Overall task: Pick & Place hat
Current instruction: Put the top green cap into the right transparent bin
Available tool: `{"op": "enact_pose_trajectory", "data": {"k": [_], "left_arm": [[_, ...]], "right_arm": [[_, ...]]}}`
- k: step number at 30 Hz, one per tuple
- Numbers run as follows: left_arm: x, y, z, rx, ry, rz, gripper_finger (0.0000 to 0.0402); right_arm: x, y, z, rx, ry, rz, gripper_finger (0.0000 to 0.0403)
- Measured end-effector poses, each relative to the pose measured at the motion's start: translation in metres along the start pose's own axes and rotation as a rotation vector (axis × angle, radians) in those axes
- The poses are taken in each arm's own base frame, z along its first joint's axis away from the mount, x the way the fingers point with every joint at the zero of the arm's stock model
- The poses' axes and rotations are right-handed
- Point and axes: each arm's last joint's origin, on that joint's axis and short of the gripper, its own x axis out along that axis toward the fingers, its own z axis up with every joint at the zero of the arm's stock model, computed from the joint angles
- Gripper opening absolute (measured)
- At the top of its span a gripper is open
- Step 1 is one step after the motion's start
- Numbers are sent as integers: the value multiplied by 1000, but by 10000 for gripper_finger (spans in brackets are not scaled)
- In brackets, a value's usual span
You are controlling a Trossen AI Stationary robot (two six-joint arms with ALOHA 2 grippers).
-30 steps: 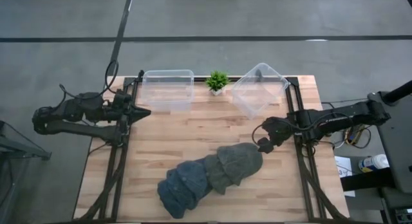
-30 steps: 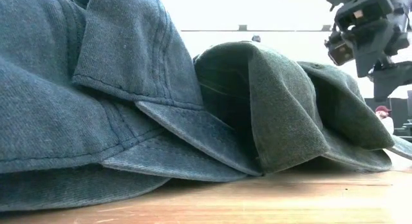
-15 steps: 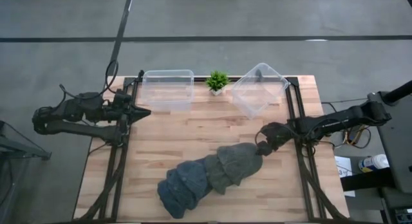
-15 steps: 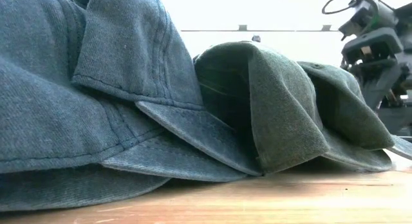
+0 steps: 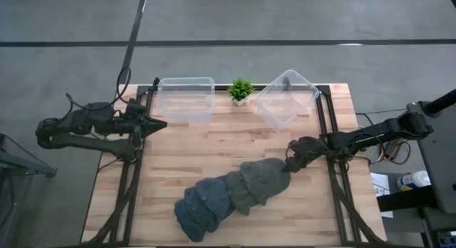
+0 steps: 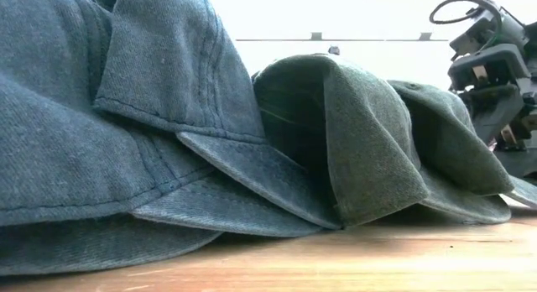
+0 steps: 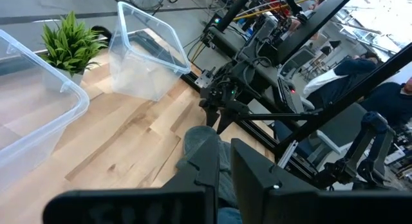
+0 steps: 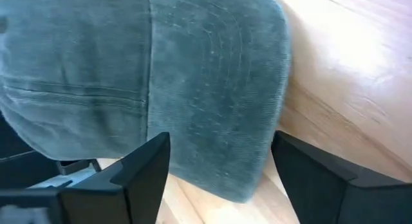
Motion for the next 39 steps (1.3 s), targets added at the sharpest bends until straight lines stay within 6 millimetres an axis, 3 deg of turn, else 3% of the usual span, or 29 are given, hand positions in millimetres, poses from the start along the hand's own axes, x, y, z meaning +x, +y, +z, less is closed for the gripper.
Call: {"op": "enact_pose_trajectory", "data": {"k": [9,19,28,39], "left_arm": [[0,0,0,-2,0,0,35],[0,0,0,-1,0,0,35],[0,0,0,10,1,1,35],[0,0,0,10,1,1,35]], "right_arm": [[0,-2,0,-1,-3,-13,177],[-2,9,2,-11,-1,31,25],[-14,44,9,-66,2,115,12],[-46,90,14,-182,49,82,11]]}}
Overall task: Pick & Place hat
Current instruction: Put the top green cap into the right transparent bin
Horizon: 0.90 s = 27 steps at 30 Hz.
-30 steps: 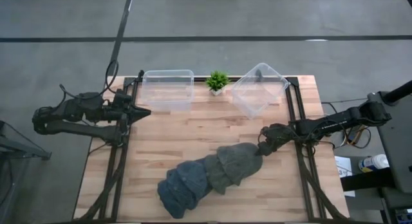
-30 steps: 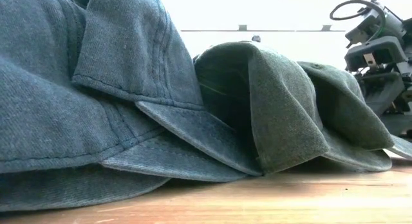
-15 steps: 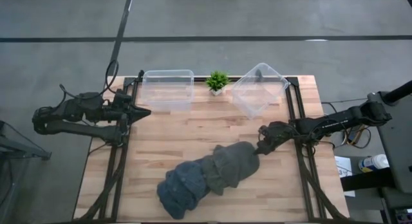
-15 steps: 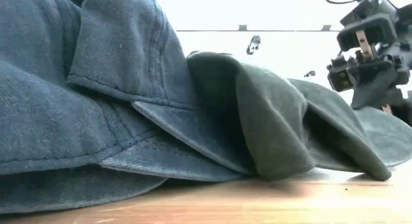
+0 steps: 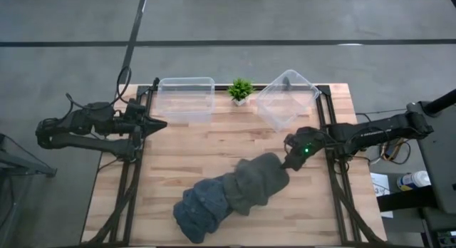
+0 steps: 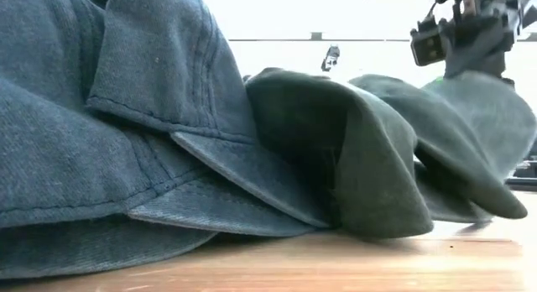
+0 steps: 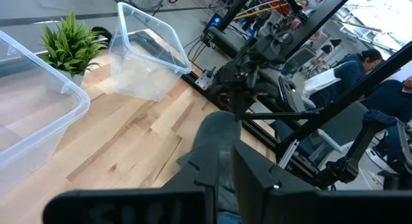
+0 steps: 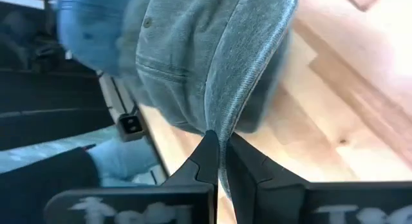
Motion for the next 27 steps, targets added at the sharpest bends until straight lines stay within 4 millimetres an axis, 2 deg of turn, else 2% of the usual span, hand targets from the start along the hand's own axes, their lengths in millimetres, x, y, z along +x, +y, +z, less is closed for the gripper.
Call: {"op": "enact_pose_trajectory", "data": {"k": [9,16,22,27], "left_arm": [[0,0,0,0,1,0,35],[0,0,0,-46,2,-3,35],[0,-2,-1,-23,43,-59,35],[2,-1,1,17,-2,-9,35]], "right_arm": [[-45,51,7,-97,40,16,11],[-80,80,12,-118,-1,57,11],[-107,99,19,-174,-116,79,11],[-127,107,28,-213,-235,77,11]]}}
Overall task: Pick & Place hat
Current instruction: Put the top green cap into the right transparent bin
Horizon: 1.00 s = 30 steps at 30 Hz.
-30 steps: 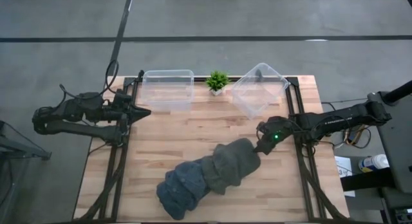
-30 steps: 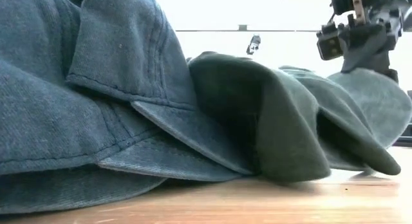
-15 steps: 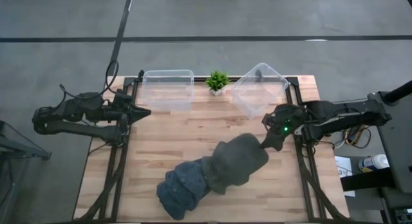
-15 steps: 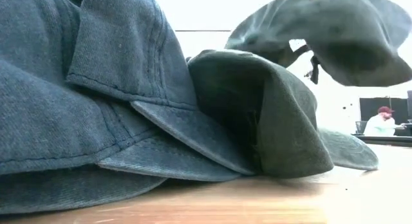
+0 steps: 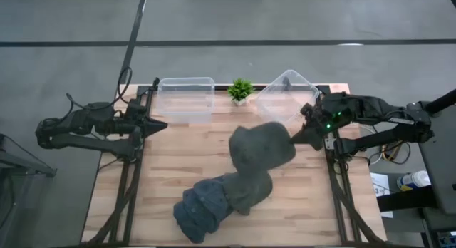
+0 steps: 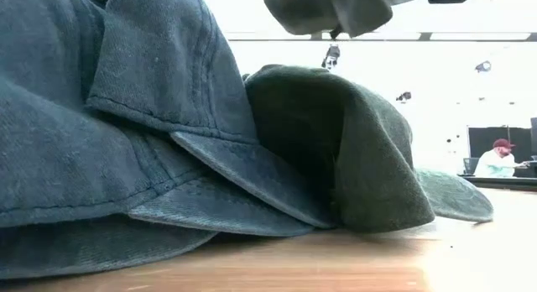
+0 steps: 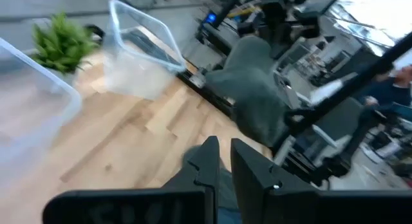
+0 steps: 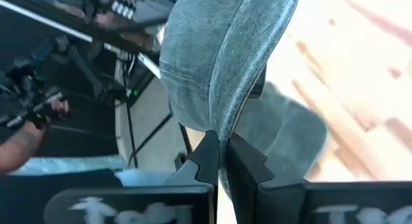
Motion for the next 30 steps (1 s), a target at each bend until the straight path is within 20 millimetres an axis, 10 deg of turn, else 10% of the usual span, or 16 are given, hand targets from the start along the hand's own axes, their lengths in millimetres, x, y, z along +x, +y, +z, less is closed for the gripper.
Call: {"op": "enact_pose_trajectory", "data": {"k": [30], "left_arm": [[1,0,1,83,-11,5,35]], "right_arm": [[-60,11,91,-157,-243,-468,11]]}}
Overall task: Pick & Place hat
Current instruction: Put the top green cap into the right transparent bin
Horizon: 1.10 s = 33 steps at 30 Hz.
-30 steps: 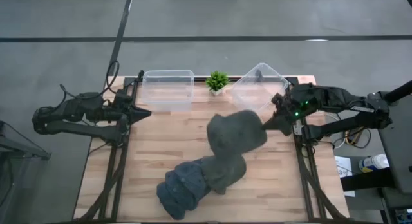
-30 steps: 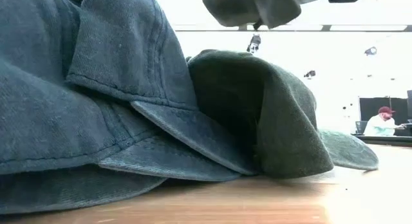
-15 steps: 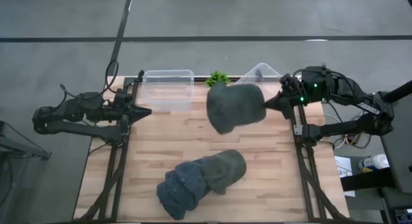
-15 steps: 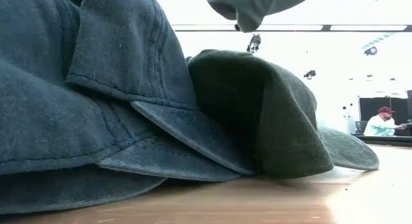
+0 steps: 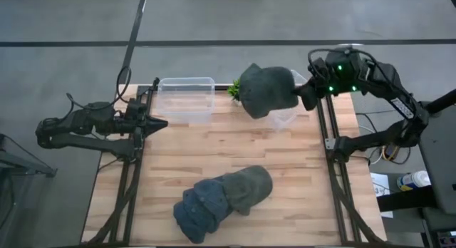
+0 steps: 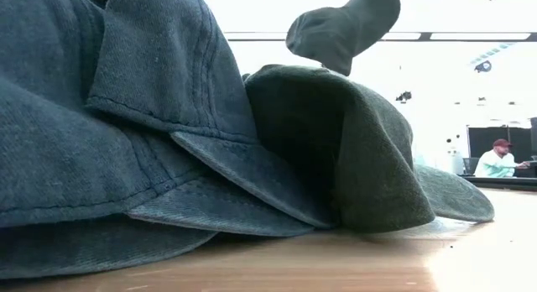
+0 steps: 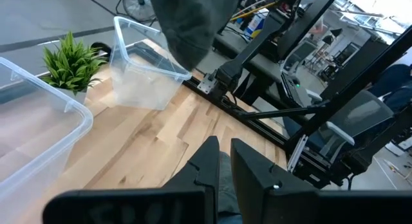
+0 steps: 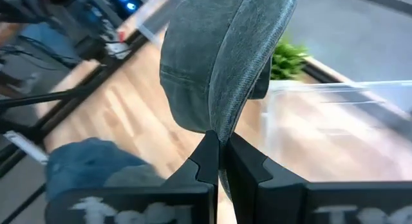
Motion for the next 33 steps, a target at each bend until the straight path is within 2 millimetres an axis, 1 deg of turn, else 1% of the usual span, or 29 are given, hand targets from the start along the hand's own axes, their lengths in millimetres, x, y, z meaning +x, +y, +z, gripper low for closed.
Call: {"op": "enact_pose_trajectory", "data": {"k": [9,15,23,33], "left_arm": [[0,0,0,-1,0,0,35],[0,0,0,0,0,0,35],[0,0,0,-2,1,0,35],[0,0,0,-3,5,-5,35]], "right_arm": [[-3,-26,22,22,82,-239,11],[5,-38,31,4,166,-349,11],[16,-48,37,-19,198,-379,11],[11,-48,36,-139,206,-386,11]]}}
